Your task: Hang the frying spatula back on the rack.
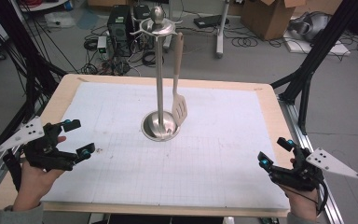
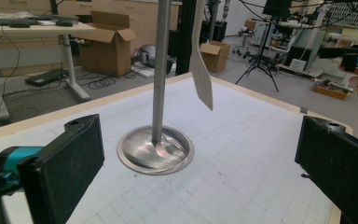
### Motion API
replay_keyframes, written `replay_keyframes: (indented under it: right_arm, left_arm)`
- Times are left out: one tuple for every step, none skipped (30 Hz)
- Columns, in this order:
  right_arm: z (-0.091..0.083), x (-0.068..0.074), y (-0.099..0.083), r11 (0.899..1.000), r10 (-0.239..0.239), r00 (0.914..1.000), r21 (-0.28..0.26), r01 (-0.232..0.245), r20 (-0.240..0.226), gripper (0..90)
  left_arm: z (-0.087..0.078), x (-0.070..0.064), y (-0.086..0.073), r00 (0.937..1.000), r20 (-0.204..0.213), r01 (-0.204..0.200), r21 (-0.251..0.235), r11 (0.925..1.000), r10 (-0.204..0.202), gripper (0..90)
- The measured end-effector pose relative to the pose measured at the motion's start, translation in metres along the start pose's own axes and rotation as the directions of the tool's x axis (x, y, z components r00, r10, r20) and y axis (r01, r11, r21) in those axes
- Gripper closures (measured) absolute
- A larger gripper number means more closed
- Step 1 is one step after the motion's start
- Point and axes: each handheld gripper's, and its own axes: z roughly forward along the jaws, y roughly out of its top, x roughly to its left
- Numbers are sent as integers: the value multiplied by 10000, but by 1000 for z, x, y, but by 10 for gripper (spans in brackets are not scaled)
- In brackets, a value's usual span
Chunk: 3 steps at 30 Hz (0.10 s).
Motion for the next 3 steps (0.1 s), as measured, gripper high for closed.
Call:
replay_keyframes:
  right_arm:
    - [1,1,0,10000,22,10000,20,-22,-45,118]
    - [2,1,0,10000,-18,10000,30,18,-53,118]
    - [3,1,0,10000,-55,9999,51,56,-95,118]
  left_arm:
    - [0,0,0,10000,-10,24,-14,10000,-24,17]
    - [-1,0,0,10000,-31,22,-3,10000,-22,17]
    - [-1,0,0,10000,-31,22,-3,10000,-22,17]
